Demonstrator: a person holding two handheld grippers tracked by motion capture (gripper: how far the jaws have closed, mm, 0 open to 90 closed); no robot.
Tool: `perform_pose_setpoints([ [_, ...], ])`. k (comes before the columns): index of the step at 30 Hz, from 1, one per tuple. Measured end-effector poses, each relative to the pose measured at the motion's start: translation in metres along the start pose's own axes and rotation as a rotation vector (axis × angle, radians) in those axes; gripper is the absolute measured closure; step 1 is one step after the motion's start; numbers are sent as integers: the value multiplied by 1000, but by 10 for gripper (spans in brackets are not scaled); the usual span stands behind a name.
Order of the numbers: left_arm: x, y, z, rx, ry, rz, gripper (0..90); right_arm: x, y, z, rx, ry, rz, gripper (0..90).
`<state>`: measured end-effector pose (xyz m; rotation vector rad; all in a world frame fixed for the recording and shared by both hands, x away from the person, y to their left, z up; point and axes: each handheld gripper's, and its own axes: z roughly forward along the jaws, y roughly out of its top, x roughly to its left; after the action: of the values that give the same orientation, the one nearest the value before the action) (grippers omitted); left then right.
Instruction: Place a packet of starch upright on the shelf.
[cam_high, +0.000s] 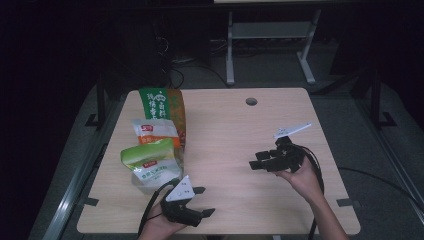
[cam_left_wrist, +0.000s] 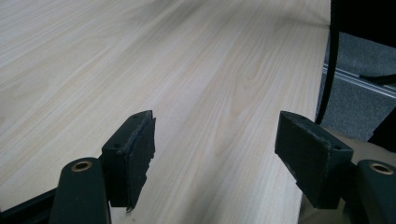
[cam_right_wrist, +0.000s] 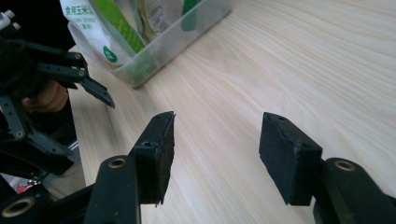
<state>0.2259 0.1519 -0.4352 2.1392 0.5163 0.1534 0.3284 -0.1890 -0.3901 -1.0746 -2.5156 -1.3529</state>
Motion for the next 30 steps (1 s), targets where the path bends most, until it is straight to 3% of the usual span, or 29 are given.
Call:
perform_pose_setpoints([
  [19,1,-1,-2,15,10,2,276,-14,-61,-29,-32,-39,92,415],
  [26,-1,-2,-2,20,10,7,274,-12,-80,-31,-38,-48,117,410],
  [30,-2,-3,-3,25,15,17,274,-4,-86,-33,-28,-55,108,410],
])
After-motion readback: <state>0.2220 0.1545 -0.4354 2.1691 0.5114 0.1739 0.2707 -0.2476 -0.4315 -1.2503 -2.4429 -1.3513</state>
